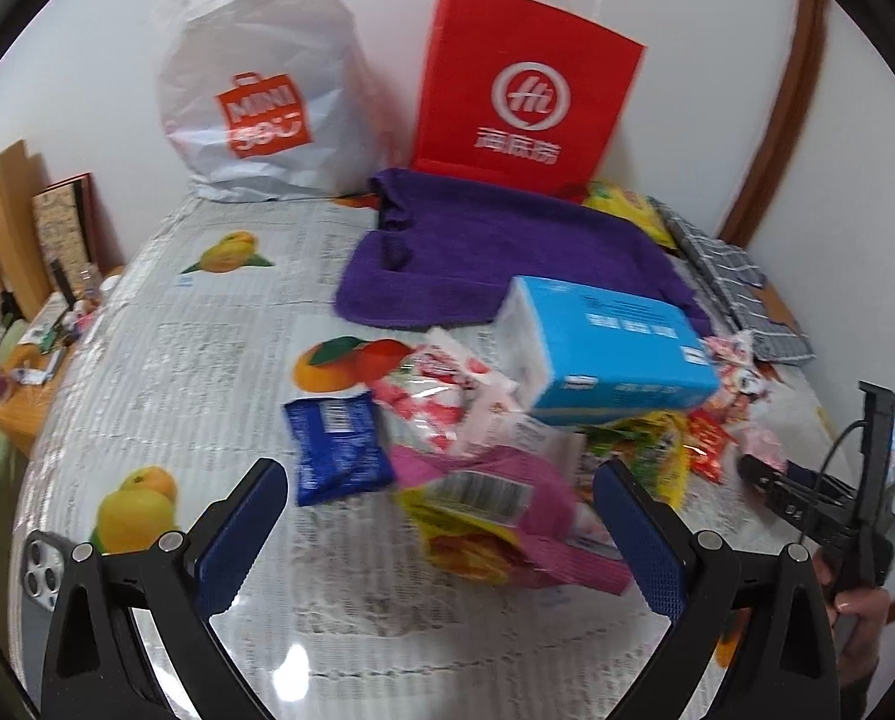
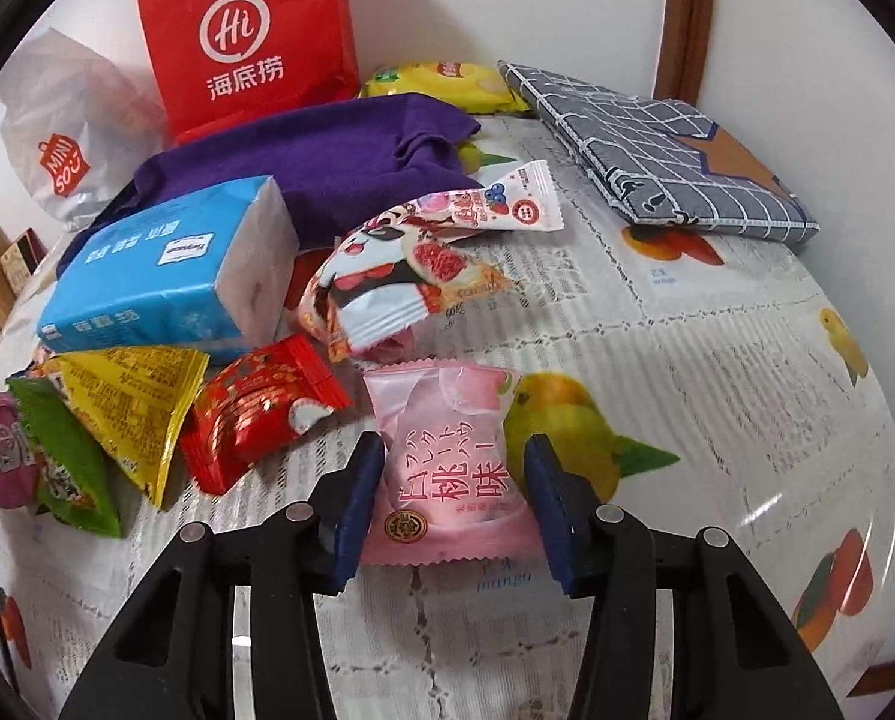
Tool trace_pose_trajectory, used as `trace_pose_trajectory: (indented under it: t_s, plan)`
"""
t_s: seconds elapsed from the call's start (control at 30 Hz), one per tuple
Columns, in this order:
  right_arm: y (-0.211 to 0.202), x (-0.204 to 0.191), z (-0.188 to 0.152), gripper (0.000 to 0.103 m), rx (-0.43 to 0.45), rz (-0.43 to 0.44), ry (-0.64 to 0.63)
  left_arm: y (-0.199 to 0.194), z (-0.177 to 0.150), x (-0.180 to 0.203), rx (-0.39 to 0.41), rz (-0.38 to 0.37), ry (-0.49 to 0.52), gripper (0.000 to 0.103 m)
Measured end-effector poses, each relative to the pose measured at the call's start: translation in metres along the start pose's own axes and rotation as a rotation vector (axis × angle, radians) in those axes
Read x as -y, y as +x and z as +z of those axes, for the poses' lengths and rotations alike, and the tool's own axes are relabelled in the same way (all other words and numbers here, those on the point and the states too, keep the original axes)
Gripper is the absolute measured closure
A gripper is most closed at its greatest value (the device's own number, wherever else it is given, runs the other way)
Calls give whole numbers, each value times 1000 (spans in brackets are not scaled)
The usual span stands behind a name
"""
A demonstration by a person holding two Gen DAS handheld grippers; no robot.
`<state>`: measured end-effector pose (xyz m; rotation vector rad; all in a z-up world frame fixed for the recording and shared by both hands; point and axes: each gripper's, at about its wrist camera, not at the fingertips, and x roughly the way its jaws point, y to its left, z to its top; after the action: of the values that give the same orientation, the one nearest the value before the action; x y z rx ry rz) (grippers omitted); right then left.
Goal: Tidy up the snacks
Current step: 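Grasp the pink peach candy with the right tool while the left tool grasps the pink-yellow chip bag, then lift the pink candy with the right tool while the left tool lifts the chip bag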
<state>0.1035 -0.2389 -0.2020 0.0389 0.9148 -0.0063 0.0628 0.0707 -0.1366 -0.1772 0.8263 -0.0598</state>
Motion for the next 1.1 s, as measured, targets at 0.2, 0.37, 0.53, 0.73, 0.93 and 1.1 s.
trace_pose_trajectory:
  t_s: [0.2,0.37,0.53,0.73,0.93,1.1]
  plan:
    - [-3,-6,-9,54,5,-8,-36,24,-3,16,-61,42,22,1]
    - [-10,-8,-14,54,12,2,-75,42,-8,16,-127,19,-7,1]
    - [-8,-11,-16,51,-1,24,-90,49,-9,15,-147,-19,-33,29]
    - [-4,-10,-17,45,17,51,-67,39,-12,15,-131,-31,-18,33]
    - [-14,-9,-18,49,29,45,-66,19,-13,12,-95,-36,-19,34]
    - [-35,-8,-18,49,64,49,-68,4,-12,11,-68,-41,-28,34]
